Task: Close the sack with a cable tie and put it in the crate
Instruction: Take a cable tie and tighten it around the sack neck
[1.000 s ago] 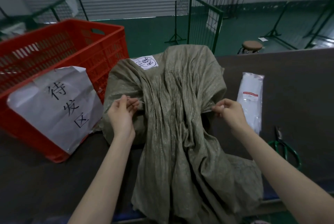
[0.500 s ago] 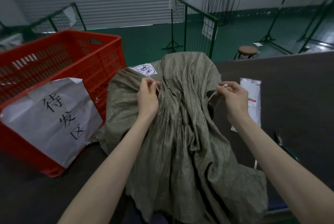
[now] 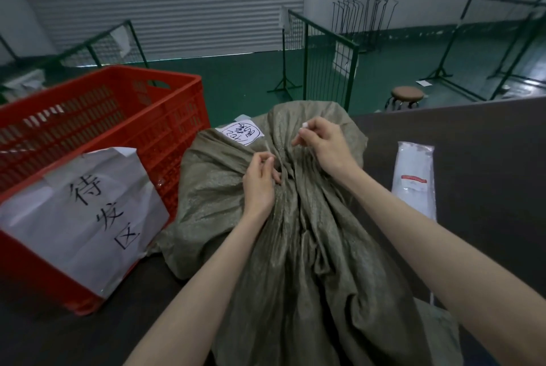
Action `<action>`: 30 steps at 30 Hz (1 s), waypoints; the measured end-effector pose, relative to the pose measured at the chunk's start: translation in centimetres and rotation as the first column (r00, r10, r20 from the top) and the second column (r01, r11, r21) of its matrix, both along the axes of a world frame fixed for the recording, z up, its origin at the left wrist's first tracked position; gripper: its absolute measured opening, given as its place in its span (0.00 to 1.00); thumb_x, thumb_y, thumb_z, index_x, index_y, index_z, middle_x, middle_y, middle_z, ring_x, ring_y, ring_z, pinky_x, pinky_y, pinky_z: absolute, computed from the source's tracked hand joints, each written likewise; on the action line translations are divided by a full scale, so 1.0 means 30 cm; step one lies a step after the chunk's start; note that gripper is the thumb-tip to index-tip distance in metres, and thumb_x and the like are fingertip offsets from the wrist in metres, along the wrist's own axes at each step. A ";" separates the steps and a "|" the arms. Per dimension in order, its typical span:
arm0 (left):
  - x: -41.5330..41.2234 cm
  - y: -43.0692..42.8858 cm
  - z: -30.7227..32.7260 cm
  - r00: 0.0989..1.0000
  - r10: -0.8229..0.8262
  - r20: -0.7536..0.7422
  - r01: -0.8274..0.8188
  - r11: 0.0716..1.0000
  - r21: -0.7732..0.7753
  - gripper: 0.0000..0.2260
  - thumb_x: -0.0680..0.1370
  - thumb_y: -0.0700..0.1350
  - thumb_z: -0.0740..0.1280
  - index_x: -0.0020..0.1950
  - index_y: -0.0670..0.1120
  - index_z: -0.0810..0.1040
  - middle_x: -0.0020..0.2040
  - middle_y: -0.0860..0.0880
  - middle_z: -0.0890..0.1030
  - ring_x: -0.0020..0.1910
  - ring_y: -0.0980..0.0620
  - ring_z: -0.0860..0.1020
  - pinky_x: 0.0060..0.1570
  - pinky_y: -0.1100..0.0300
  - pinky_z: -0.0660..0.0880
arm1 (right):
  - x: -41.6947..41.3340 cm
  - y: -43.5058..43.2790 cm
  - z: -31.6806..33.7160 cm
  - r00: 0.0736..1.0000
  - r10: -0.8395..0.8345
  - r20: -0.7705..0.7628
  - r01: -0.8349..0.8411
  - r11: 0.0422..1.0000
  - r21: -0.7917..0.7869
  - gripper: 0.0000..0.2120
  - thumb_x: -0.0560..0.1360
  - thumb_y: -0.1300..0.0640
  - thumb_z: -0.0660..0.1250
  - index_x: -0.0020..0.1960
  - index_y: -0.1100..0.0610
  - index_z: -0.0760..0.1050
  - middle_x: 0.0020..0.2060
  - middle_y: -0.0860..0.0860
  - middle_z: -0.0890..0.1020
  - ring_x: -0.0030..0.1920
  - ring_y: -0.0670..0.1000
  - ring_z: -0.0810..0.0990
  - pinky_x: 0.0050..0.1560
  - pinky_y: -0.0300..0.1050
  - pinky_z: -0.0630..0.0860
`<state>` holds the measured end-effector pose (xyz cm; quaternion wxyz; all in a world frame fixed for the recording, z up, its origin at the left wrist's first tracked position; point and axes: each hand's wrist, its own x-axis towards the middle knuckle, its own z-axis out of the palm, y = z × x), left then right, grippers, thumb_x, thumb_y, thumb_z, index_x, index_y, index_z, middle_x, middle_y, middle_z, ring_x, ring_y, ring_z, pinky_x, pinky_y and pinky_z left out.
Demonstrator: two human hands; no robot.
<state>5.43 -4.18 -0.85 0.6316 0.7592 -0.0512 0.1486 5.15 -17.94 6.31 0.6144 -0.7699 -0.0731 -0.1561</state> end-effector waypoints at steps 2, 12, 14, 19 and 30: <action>0.002 0.001 -0.019 1.000 0.014 -0.018 -0.015 0.999 -0.050 0.08 0.81 0.41 0.59 0.44 0.47 0.75 0.27 0.52 0.71 0.26 0.62 0.70 0.38 0.58 0.68 | 0.026 0.027 -0.032 0.999 0.042 -0.020 -0.040 0.996 0.081 0.09 0.78 0.63 0.59 0.40 0.56 0.68 0.32 0.56 0.80 0.32 0.49 0.81 0.39 0.45 0.78; -0.033 0.006 -0.082 0.999 0.035 0.020 -0.033 0.995 -0.096 0.08 0.81 0.48 0.56 0.43 0.52 0.69 0.31 0.54 0.71 0.29 0.59 0.68 0.37 0.54 0.67 | 0.062 0.057 -0.167 0.994 0.002 -0.105 0.000 1.000 0.020 0.09 0.79 0.60 0.59 0.44 0.57 0.77 0.18 0.46 0.67 0.18 0.42 0.64 0.23 0.34 0.62; -0.027 0.010 -0.086 1.000 0.016 0.017 -0.014 0.994 -0.109 0.07 0.80 0.50 0.56 0.43 0.52 0.69 0.31 0.56 0.73 0.30 0.58 0.68 0.37 0.54 0.67 | 0.073 0.059 -0.176 0.988 0.039 -0.152 -0.031 0.998 0.051 0.10 0.79 0.61 0.58 0.43 0.56 0.76 0.18 0.44 0.66 0.19 0.40 0.63 0.24 0.34 0.60; -0.015 0.019 -0.101 0.999 -0.028 0.024 0.031 0.991 -0.130 0.08 0.80 0.50 0.56 0.43 0.52 0.70 0.32 0.60 0.73 0.31 0.58 0.68 0.37 0.54 0.66 | 0.071 0.058 -0.176 0.974 0.103 -0.201 -0.063 0.979 0.195 0.13 0.79 0.64 0.58 0.37 0.55 0.67 0.21 0.44 0.66 0.20 0.40 0.62 0.22 0.32 0.58; -0.006 0.020 -0.124 0.992 -0.120 0.029 0.123 0.984 -0.126 0.08 0.79 0.49 0.59 0.42 0.56 0.74 0.37 0.58 0.78 0.38 0.55 0.72 0.43 0.52 0.69 | 0.055 0.042 -0.158 0.964 0.204 -0.169 -0.153 0.950 0.274 0.12 0.79 0.65 0.57 0.38 0.57 0.66 0.18 0.43 0.65 0.20 0.40 0.61 0.21 0.31 0.58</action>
